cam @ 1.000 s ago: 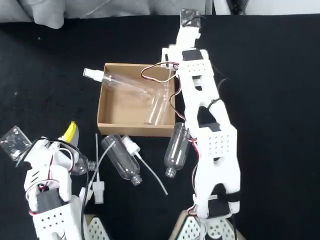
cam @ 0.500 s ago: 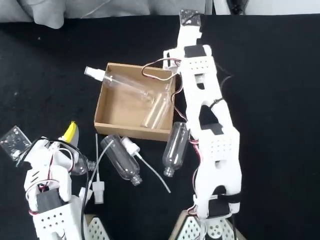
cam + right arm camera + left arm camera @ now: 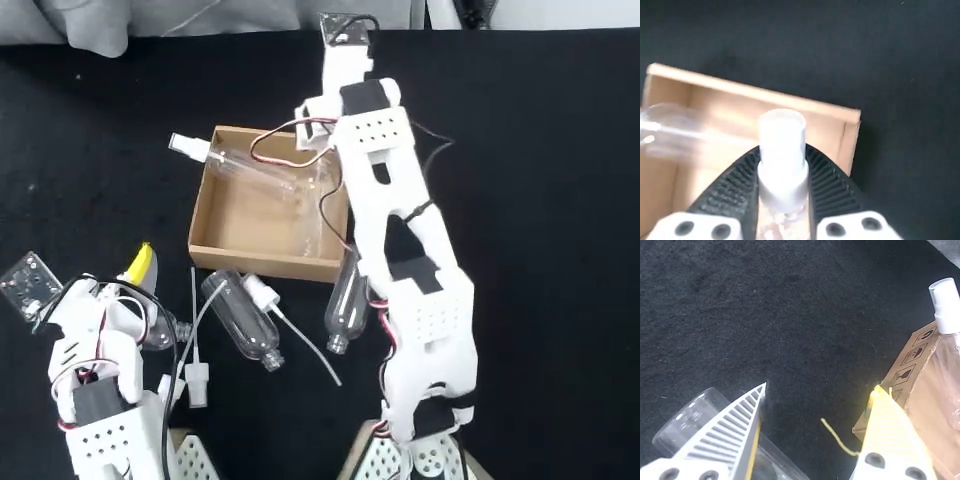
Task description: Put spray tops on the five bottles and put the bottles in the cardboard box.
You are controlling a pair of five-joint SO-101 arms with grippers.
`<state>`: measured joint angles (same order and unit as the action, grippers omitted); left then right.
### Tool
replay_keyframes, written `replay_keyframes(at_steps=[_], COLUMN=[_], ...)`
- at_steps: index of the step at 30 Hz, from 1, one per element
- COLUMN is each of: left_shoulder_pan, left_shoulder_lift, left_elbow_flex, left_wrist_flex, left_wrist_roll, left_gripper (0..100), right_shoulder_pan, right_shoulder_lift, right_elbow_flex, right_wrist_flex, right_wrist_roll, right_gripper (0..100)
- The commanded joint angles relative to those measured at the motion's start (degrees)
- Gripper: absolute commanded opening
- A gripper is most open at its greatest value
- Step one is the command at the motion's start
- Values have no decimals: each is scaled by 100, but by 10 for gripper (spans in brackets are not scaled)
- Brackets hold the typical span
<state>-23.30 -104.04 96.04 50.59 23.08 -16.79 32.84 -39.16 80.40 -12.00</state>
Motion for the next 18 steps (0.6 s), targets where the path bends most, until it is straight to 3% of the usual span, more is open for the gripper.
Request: replay_keyframes(at_steps=[1,18], left_shoulder_pan=[13,4], left_shoulder_lift=[-53,-53], left_elbow_flex=[136,136], left_wrist_flex=[18,18], left_wrist_roll=[-44,-44], left_gripper=[299,299], right_shoulder_pan=[-229,-686], right_shoulder_lift=[-708,-1420], right_elbow_flex=[-224,-198], right_wrist_flex=[352,1125], right_wrist_roll=[-158,-167], right_gripper=[11,11])
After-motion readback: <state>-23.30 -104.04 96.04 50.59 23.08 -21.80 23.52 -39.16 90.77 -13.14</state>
